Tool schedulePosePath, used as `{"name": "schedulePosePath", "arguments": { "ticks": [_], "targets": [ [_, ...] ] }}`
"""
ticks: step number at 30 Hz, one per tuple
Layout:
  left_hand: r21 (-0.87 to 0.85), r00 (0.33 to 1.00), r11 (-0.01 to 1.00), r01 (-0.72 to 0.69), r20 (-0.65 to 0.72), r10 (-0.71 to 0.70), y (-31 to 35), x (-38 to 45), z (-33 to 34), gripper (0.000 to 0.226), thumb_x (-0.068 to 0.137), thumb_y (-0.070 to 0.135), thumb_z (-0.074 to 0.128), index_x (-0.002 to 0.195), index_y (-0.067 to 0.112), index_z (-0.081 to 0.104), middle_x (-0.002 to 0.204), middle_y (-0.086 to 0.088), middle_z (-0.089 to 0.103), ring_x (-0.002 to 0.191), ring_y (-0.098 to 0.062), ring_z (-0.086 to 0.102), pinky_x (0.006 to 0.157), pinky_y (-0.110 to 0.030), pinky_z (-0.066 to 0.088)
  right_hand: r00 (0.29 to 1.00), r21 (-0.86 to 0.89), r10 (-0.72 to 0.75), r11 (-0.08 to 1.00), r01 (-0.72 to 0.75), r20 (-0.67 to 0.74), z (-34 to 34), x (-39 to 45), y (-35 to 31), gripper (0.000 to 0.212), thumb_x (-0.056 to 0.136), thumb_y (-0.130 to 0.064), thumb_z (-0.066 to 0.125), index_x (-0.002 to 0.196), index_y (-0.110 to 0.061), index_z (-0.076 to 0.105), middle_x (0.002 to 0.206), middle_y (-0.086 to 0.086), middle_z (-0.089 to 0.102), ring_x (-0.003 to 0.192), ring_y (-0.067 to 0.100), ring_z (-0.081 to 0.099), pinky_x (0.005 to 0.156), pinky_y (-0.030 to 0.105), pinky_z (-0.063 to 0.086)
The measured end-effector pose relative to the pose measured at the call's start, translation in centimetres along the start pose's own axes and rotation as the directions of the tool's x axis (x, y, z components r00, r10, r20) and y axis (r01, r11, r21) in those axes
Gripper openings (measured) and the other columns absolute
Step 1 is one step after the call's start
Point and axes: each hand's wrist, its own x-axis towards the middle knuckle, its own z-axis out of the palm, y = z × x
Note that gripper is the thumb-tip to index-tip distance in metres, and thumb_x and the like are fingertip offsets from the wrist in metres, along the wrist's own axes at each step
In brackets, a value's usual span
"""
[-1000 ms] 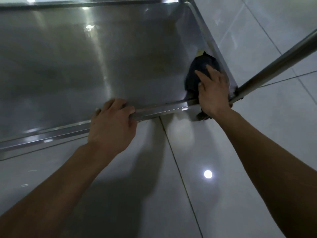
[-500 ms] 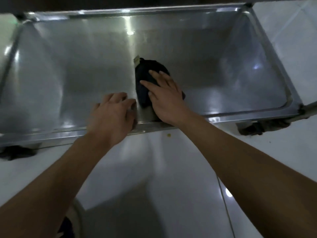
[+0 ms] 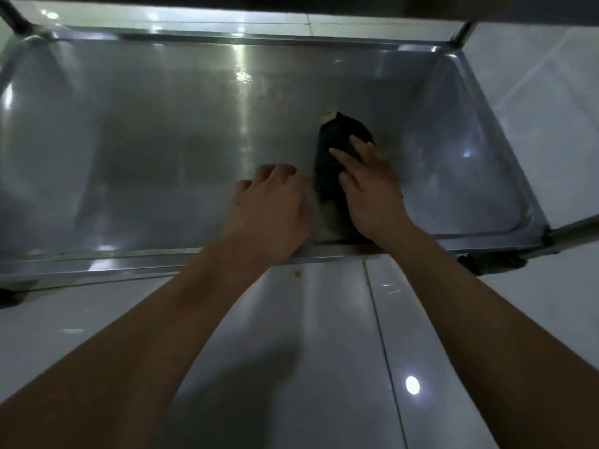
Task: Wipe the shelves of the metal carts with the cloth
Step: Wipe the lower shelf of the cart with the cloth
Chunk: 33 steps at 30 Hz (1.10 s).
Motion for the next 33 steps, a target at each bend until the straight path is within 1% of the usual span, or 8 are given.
{"name": "schedulePosePath", "arguments": {
  "ticks": [2,5,12,17,22,27,30,33],
  "targets": [
    [0.06,0.998,0.998,-0.023,0.051,0.02,1.5,1.0,1.0,0.035,0.092,0.036,0.052,0.123,0.023,0.064,0.137,-0.002,0.056,0.127,-0.03,0.047,0.092,-0.05,0.044,0.998,-0.045,0.05,0.998,-0.051,-0.031,-1.6,-0.2,2.8,0.045,0.104,-0.019,0.041,0.149,-0.024,0.045,0.164,0.005,0.024,0.151,0.029,0.018,0.122,0.042,0.02],
    [0.173,0.997,0.984,0.052,0.052,-0.062,2.7,1.9,1.5,0.028,0.089,0.035,0.054,0.11,0.024,0.069,0.12,0.0,0.059,0.114,-0.03,0.052,0.082,-0.049,0.048,0.988,-0.125,0.134,0.982,-0.143,-0.074,-3.7,-0.4,6.8,0.045,0.104,-0.02,0.04,0.149,-0.024,0.045,0.163,0.007,0.026,0.15,0.032,0.022,0.12,0.042,0.024],
    [0.153,0.997,0.986,0.063,0.038,-0.07,4.1,1.8,1.8,0.029,0.091,0.03,0.054,0.103,0.011,0.071,0.117,-0.013,0.058,0.104,-0.042,0.052,0.079,-0.054,0.052,0.892,-0.164,0.427,0.879,-0.448,-0.152,-7.9,-0.3,15.1,0.046,0.108,-0.03,0.028,0.153,-0.034,0.031,0.167,-0.001,0.013,0.153,0.024,0.008,0.124,0.044,0.011],
    [0.144,0.998,0.988,0.055,-0.012,-0.054,3.8,1.7,2.4,0.023,0.09,0.025,0.061,0.101,0.009,0.073,0.117,-0.013,0.061,0.101,-0.042,0.055,0.08,-0.054,0.052,0.865,-0.123,0.472,0.861,-0.494,-0.171,-7.9,0.7,14.9,0.046,0.107,-0.029,0.028,0.152,-0.035,0.032,0.166,-0.002,0.014,0.152,0.024,0.009,0.124,0.044,0.01],
    [0.119,1.0,0.993,0.009,-0.018,-0.007,2.7,1.3,2.2,0.028,0.093,0.031,0.054,0.106,0.017,0.074,0.122,-0.007,0.063,0.107,-0.038,0.058,0.082,-0.05,0.049,0.93,-0.138,0.343,0.922,-0.36,-0.136,-5.4,1.6,11.1,0.046,0.106,-0.028,0.03,0.151,-0.034,0.036,0.165,-0.001,0.017,0.151,0.024,0.014,0.122,0.046,0.015],
    [0.12,0.983,0.987,-0.109,0.157,0.09,0.2,0.7,1.0,0.048,0.095,0.045,0.046,0.139,0.029,0.056,0.152,0.0,0.045,0.14,-0.028,0.04,0.103,-0.046,0.041,0.976,-0.071,0.212,0.974,-0.215,-0.04,-1.7,4.0,4.9,0.045,0.105,-0.029,0.033,0.15,-0.036,0.038,0.166,-0.002,0.016,0.152,0.023,0.01,0.122,0.044,0.012],
    [0.16,0.993,0.986,-0.049,0.114,0.031,-3.0,-0.2,-0.4,0.043,0.091,0.041,0.059,0.132,0.027,0.062,0.147,-0.005,0.051,0.134,-0.033,0.042,0.1,-0.05,0.041,0.992,-0.036,0.128,0.991,-0.127,0.011,0.6,5.0,1.0,0.045,0.105,-0.029,0.033,0.149,-0.036,0.039,0.166,-0.003,0.016,0.152,0.022,0.009,0.122,0.046,0.012],
    [0.16,0.995,0.984,0.076,0.048,-0.085,-6.0,-1.4,-1.7,0.038,0.094,0.038,0.058,0.129,0.027,0.066,0.142,-0.005,0.055,0.13,-0.035,0.045,0.096,-0.051,0.042,0.998,-0.001,0.057,0.998,-0.057,0.038,3.2,6.1,-3.2,0.046,0.104,-0.031,0.034,0.149,-0.039,0.04,0.165,-0.004,0.017,0.152,0.022,0.009,0.121,0.049,0.012]
  ]
}}
